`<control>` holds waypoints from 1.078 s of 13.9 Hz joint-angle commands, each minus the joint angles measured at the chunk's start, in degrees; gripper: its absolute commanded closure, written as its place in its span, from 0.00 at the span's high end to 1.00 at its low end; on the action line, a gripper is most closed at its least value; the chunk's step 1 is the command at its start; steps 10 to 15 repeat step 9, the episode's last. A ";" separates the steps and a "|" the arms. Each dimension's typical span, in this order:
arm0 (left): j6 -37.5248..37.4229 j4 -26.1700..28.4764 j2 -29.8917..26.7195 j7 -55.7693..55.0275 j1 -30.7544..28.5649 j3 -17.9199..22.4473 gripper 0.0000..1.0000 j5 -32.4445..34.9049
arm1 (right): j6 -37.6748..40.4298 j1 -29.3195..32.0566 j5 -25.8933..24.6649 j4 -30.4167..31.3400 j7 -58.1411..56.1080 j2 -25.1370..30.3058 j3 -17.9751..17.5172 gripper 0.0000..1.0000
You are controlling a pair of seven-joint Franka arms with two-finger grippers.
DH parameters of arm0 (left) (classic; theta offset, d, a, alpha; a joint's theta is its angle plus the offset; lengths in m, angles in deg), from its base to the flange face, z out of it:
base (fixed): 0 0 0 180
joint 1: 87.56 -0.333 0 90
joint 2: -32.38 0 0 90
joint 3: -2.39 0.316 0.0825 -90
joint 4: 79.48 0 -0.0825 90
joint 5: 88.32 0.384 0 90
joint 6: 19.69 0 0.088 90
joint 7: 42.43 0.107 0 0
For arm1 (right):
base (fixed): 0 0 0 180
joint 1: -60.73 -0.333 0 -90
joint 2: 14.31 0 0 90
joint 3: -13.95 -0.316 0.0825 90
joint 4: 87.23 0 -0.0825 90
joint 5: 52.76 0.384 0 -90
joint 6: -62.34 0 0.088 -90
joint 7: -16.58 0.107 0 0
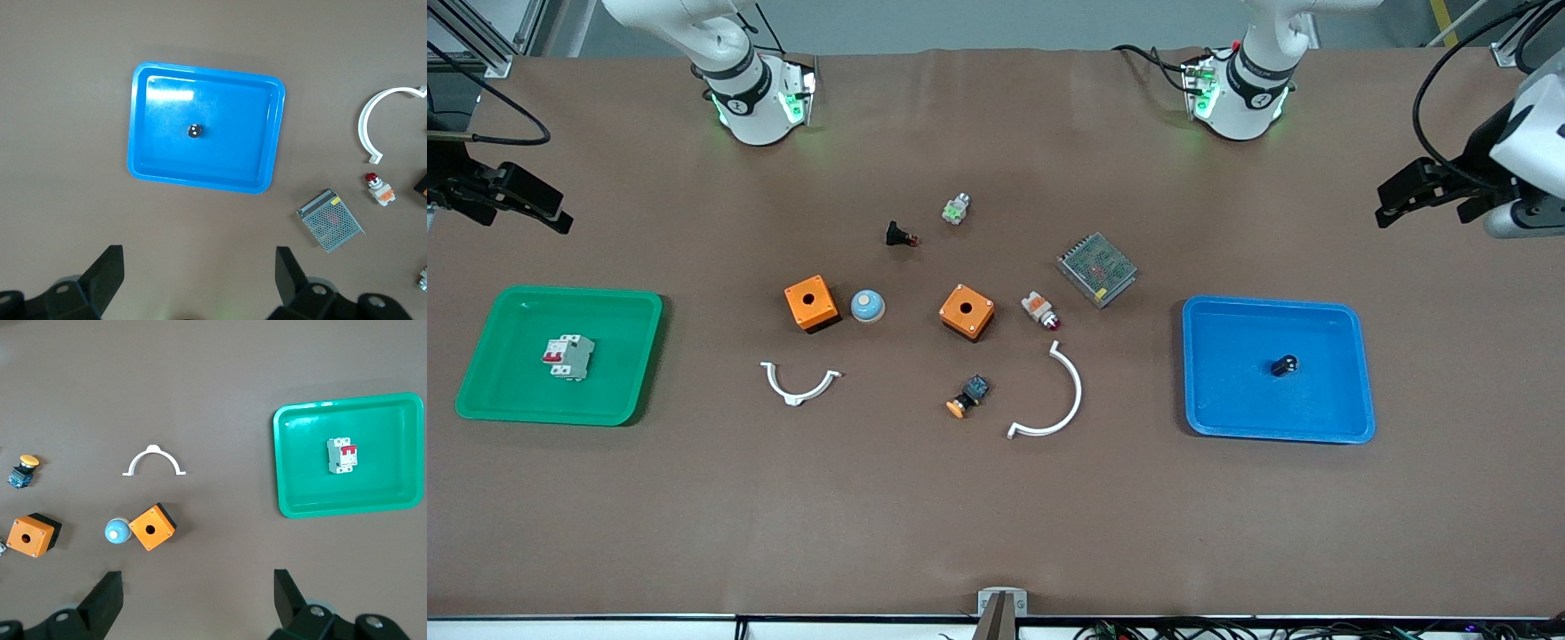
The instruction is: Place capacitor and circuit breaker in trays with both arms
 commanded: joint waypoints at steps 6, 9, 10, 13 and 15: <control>0.14 -0.28 -0.25 0.80 -0.32 -1.93 1.00 2.58 | -0.06 12.76 0.08 -0.49 -0.08 -0.58 -12.63 1.00; 0.05 -0.63 -0.25 0.62 -0.14 -1.93 1.00 2.58 | -0.24 12.06 -0.09 -0.49 -0.16 -0.66 -12.54 1.00; 0.05 -0.63 -0.25 0.62 -0.14 -1.93 1.00 2.58 | -0.24 12.06 -0.09 -0.49 -0.16 -0.66 -12.54 1.00; 0.05 -0.63 -0.25 0.62 -0.14 -1.93 1.00 2.58 | -0.24 12.06 -0.09 -0.49 -0.16 -0.66 -12.54 1.00; 0.05 -0.63 -0.25 0.62 -0.14 -1.93 1.00 2.58 | -0.24 12.06 -0.09 -0.49 -0.16 -0.66 -12.54 1.00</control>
